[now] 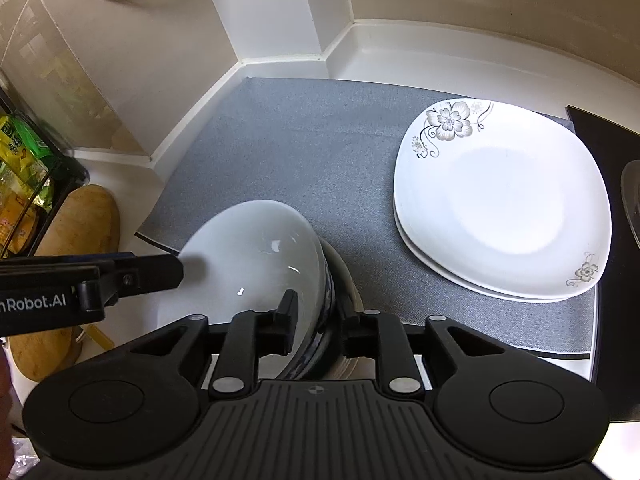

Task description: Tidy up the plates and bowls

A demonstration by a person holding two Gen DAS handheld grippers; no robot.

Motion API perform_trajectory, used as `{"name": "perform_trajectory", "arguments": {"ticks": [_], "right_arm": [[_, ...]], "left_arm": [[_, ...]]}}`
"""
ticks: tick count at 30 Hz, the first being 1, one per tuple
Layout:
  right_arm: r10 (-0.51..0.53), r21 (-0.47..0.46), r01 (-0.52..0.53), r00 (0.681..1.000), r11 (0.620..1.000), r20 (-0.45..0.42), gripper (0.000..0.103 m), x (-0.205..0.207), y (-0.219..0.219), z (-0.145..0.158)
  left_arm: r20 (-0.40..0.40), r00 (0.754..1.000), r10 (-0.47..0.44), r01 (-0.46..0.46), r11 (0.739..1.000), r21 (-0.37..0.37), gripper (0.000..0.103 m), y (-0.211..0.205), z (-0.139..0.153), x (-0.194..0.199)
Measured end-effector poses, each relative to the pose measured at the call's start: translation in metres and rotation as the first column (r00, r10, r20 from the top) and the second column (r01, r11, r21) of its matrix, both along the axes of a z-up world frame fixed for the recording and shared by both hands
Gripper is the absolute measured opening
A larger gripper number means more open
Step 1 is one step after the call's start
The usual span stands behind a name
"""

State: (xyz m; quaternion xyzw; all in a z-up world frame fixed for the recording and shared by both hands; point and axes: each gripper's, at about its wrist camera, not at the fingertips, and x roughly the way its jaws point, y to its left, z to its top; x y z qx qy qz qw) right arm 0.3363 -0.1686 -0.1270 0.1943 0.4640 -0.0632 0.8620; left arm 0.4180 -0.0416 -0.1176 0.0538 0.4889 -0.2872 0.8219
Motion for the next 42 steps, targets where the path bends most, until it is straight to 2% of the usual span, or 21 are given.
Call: {"name": "perform_trajectory", "arguments": {"ticks": [1,2,7,9,10,11,13,15,18,19,28,34,38,42], "right_arm": [[0.005,0.004,-0.005,1.0,1.0,0.001,0.029,0.0,0.0,0.002],[0.009,0.006,-0.009,1.0,1.0,0.001,0.03,0.0,0.0,0.004],[0.029,0.02,-0.029,1.0,0.999,0.004,0.031,-0.001,-0.008,0.01],[0.025,-0.015,-0.025,1.0,1.0,0.012,0.043,-0.003,-0.008,0.014],[0.019,-0.051,-0.018,1.0,0.999,0.024,0.055,-0.005,-0.009,0.018],[0.019,-0.081,-0.016,0.999,0.997,0.042,0.059,-0.006,-0.009,0.021],[0.026,-0.104,-0.02,0.998,0.994,0.059,0.059,-0.008,-0.012,0.025],[0.012,-0.088,-0.007,0.999,0.996,0.051,0.06,-0.008,-0.017,0.023],[0.003,-0.052,-0.002,1.0,0.999,0.023,0.06,-0.008,-0.019,0.016],[0.007,-0.043,-0.007,1.0,0.999,0.017,0.06,-0.008,-0.017,0.014],[0.039,-0.098,-0.037,0.999,0.995,0.019,0.072,-0.012,0.0,0.015],[0.019,-0.108,-0.016,0.999,0.994,0.029,0.076,-0.024,0.005,0.02],[-0.016,-0.125,0.021,0.999,0.992,0.042,0.08,-0.037,0.009,0.021],[-0.027,-0.111,0.032,0.998,0.993,0.048,0.081,-0.05,0.012,0.021]], "left_arm": [[0.008,1.0,0.006,-0.006,1.0,0.001,0.081,0.001,0.001,0.001],[0.017,1.0,0.011,-0.011,1.0,0.001,0.083,0.002,0.001,0.002],[0.018,0.999,0.029,-0.03,1.0,0.011,0.088,0.006,-0.001,0.008],[0.011,0.999,0.033,-0.033,0.999,0.012,0.088,0.007,-0.003,0.011],[0.008,0.999,0.034,-0.034,0.999,0.014,0.088,0.008,-0.004,0.013],[0.005,0.999,0.035,-0.035,0.999,0.015,0.088,0.008,-0.005,0.014],[-0.002,0.999,0.036,-0.036,0.999,0.016,0.088,0.009,-0.006,0.015],[-0.006,0.999,0.033,-0.033,0.999,0.019,0.089,0.008,-0.007,0.016],[0.0,1.0,0.021,-0.021,0.999,0.033,0.101,0.005,-0.007,0.015],[0.006,1.0,0.012,-0.012,0.999,0.037,0.102,0.004,-0.006,0.014],[0.025,0.999,-0.019,0.017,0.995,0.097,0.102,-0.002,-0.004,0.006],[0.068,0.998,-0.013,0.004,0.992,0.129,0.102,-0.001,0.002,-0.005],[0.096,0.995,-0.03,0.012,0.983,0.186,0.103,-0.004,0.001,-0.015],[0.087,0.996,-0.033,0.017,0.985,0.17,0.103,0.005,-0.001,-0.023]]}}
